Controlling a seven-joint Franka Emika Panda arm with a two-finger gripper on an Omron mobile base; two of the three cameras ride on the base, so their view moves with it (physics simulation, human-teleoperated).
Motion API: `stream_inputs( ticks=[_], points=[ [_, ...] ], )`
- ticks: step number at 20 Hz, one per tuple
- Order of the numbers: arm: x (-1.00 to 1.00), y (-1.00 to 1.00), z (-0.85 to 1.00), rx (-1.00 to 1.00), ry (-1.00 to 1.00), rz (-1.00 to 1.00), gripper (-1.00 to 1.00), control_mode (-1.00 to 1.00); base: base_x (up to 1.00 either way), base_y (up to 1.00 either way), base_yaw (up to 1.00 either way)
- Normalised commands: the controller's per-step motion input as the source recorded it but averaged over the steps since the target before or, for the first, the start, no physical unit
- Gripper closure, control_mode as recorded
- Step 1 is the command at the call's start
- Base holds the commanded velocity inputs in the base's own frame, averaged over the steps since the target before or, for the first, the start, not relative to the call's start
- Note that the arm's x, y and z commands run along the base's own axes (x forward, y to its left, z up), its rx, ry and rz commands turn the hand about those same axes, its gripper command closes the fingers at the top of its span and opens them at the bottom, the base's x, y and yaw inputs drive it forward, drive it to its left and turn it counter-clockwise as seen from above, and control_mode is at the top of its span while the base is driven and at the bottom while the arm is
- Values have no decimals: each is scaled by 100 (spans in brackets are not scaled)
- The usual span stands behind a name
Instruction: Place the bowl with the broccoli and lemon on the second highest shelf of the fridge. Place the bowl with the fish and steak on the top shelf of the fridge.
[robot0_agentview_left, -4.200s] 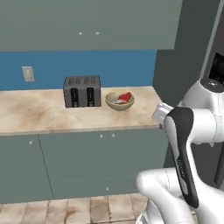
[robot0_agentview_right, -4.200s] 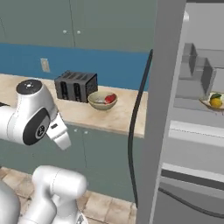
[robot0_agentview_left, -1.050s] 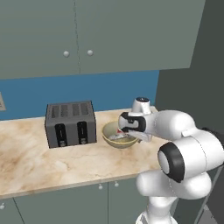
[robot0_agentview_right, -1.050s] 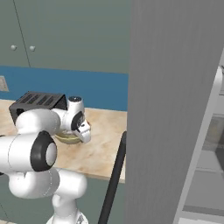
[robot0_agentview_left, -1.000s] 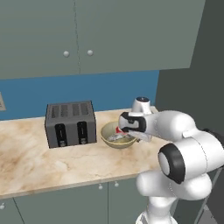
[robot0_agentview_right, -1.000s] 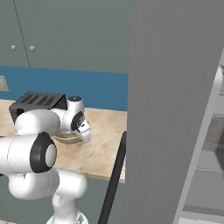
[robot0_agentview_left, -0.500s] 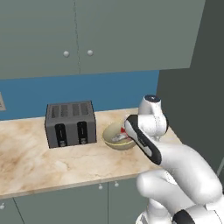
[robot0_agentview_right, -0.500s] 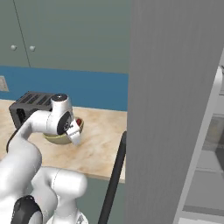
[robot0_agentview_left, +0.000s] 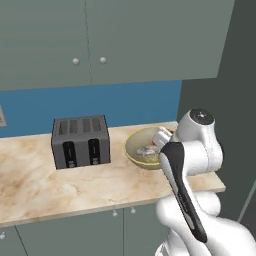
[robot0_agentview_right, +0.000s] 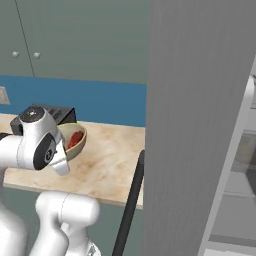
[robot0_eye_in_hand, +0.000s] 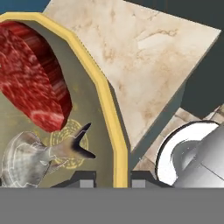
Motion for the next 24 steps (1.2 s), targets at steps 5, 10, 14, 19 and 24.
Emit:
stream_inputs(
  ticks=[5,10,14,19,24],
  points=[
    [-97,-3,82,20,14,-4,100,-100,0,0,0],
    [-14,0,5,0,0,-4,100,-100,0,0,0],
    [0,0,0,0,0,0,100,100,-90,0,0],
    [0,0,0,0,0,0,100,100,-100,2,0],
    [0,0,0,0,0,0,100,100,-100,0,0]
  ],
)
